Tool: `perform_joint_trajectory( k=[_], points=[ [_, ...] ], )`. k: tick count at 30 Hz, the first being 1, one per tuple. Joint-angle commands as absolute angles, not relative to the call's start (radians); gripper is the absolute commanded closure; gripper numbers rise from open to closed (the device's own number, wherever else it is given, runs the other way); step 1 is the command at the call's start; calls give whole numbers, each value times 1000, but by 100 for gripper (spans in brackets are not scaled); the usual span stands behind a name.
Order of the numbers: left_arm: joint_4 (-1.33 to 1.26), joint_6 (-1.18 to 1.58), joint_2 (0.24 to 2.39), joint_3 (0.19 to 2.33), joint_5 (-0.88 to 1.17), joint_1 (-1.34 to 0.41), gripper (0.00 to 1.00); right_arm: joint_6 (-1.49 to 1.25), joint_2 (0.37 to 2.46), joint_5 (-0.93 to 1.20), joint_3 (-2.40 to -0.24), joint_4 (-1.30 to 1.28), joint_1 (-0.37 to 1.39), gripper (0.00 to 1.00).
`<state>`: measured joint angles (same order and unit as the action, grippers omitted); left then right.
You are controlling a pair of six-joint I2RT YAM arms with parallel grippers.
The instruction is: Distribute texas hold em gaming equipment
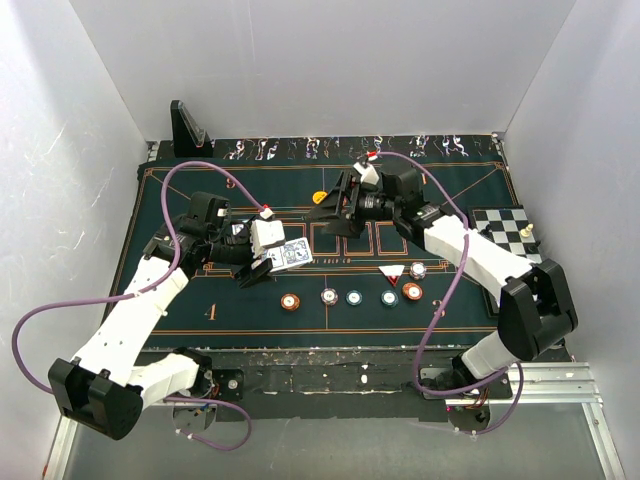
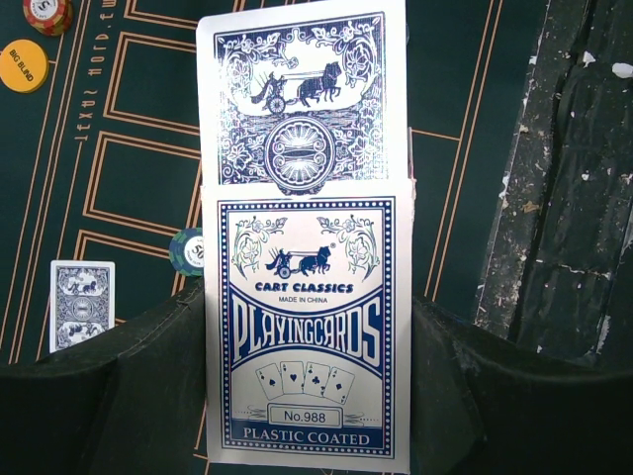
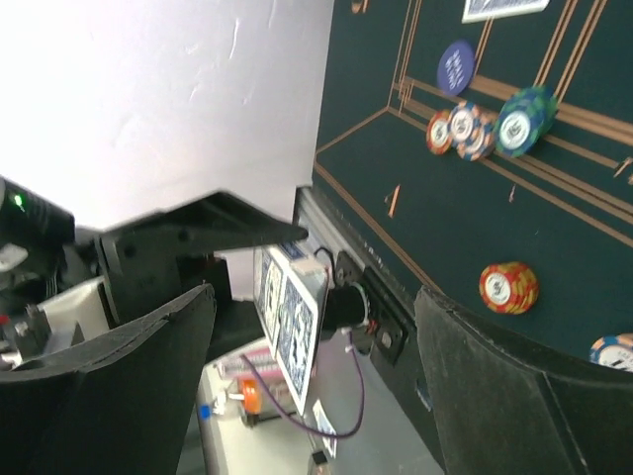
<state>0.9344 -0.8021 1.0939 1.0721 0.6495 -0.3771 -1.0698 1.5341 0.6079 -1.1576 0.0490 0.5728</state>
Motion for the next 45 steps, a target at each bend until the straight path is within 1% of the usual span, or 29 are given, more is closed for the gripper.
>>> perform_joint_trajectory(
  k=[1, 5, 15, 22, 26, 33, 41, 45],
  points=[
    [902, -827, 1089, 1078, 661, -383, 100, -1014, 1494, 693, -1114, 72, 626, 11],
    [902, -825, 1106, 1097, 669, -382, 100, -951, 1528, 698, -1169, 2, 682, 10],
    [894, -818, 1112, 1123, 664, -382, 100, -954, 1598, 698, -1206, 11, 745, 9],
    [893, -816, 1106, 1131, 676, -382, 100, -986, 1614, 684, -1187, 51, 749, 33],
    [891, -819, 1104, 1132, 678, -382, 100, -997, 1614, 681, -1184, 57, 749, 43],
    [890, -825, 1101, 1126, 680, -382, 100, -1003, 1575, 663, -1138, 58, 741, 51],
    [893, -828, 1104, 1134, 692, -382, 100, -1020, 1542, 652, -1074, 75, 723, 55],
    [888, -827, 1103, 1135, 692, -382, 100, -1032, 1517, 649, -1043, 87, 707, 58]
  ],
)
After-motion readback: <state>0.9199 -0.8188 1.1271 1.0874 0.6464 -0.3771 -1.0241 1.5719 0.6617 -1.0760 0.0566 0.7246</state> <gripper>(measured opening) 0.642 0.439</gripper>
